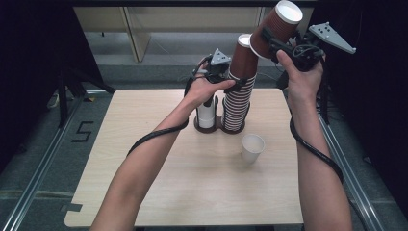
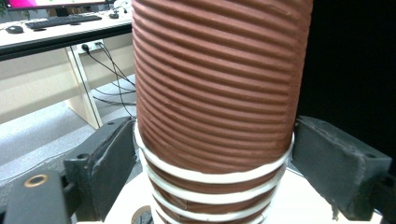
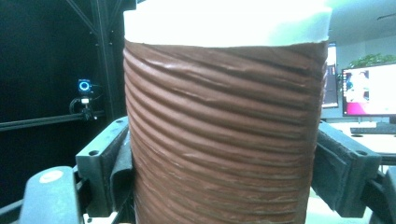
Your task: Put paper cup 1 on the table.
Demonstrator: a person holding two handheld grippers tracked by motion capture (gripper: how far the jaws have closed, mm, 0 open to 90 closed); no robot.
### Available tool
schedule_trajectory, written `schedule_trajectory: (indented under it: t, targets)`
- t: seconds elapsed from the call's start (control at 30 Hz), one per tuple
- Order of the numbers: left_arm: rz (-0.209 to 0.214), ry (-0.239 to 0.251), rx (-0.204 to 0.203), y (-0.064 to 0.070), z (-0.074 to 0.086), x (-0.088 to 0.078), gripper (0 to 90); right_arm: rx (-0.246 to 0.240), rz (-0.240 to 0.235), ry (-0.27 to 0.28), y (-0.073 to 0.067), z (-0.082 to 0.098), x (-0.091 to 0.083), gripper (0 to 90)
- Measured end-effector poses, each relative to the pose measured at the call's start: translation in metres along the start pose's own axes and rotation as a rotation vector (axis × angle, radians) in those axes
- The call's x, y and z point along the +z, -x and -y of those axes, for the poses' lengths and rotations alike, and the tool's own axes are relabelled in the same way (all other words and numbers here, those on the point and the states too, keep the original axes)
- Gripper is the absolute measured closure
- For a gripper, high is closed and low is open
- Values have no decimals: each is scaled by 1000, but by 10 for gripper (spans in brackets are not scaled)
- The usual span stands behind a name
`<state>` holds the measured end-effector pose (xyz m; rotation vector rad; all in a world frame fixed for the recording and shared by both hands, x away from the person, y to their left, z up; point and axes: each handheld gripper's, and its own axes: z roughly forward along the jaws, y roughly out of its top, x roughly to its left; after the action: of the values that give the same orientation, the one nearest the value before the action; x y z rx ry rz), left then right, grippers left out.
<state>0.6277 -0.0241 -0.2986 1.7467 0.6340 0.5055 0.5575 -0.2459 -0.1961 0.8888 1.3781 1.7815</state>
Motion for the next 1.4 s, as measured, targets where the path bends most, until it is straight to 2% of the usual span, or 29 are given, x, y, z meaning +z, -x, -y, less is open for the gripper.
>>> schedule_trajectory:
  t: [0.2,0.4,0.5,0.57,0.6,0.77,1.0,1.4]
  targets:
    - [1,-11,25,3,2,-15,130,-14,5,-11,2,3,-12,184]
    - [6,-27,38,10,8,-40,138,-14,13,-19,4,8,-24,184]
    - [0,-52,55,14,12,-51,140,-24,22,-30,5,12,-31,184]
    - [-2,-74,58,16,17,-59,141,-10,23,-38,5,16,-35,184]
    - [-5,-83,63,17,20,-63,141,-26,27,-40,6,17,-36,184]
    - [2,-98,65,23,28,-79,141,-30,32,-73,5,29,-45,184]
    - [27,-102,60,36,44,-103,141,-31,21,-111,1,54,-60,184]
    - [52,-152,76,48,80,-123,141,0,1,-210,-10,110,-81,184]
